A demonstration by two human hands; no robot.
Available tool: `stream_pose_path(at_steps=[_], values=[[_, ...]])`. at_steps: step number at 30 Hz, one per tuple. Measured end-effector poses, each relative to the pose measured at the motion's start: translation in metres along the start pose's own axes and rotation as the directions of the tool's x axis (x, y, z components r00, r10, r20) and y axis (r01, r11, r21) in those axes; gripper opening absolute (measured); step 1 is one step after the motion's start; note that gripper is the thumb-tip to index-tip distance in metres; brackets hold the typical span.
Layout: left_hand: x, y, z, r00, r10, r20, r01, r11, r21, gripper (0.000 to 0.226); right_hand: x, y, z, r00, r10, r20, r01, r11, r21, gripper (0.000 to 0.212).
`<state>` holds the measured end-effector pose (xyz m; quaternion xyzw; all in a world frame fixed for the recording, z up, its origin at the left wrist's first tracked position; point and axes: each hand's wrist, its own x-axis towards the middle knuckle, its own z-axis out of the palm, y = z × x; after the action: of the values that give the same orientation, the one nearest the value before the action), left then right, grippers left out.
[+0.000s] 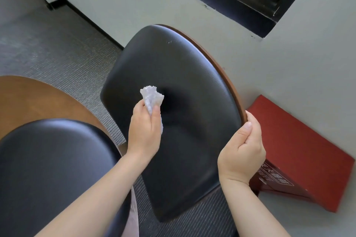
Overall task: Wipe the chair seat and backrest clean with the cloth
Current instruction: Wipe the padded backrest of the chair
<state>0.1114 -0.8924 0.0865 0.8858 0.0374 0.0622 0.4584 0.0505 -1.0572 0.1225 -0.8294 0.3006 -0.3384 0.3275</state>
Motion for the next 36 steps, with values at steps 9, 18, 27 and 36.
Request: stream_pose_path(at_steps=[9,18,27,36], values=[[0.056,0.109,0.002,0.985,0.165,-0.047,-0.172,0.957,-0.235,0.047,0.001,-0.004,-0.001,1.000,0.000,0.003,0.000,1.000,-0.019,0.042],[0.075,0.110,0.048,0.930,0.217,0.298,-0.306,0.904,0.297,0.058,0.002,-0.004,-0.001,1.000,-0.008,0.009,0.008,0.999,-0.033,0.042],[0.086,0.103,0.048,0.950,0.173,0.259,-0.242,0.933,0.265,0.059,0.005,-0.005,-0.004,0.996,0.018,0.084,-0.017,1.000,-0.011,0.045],[0.095,0.096,0.047,0.970,0.180,0.162,-0.213,0.953,0.214,0.061,0.056,-0.036,0.000,0.900,-0.001,0.437,0.060,0.991,-0.120,0.029]])
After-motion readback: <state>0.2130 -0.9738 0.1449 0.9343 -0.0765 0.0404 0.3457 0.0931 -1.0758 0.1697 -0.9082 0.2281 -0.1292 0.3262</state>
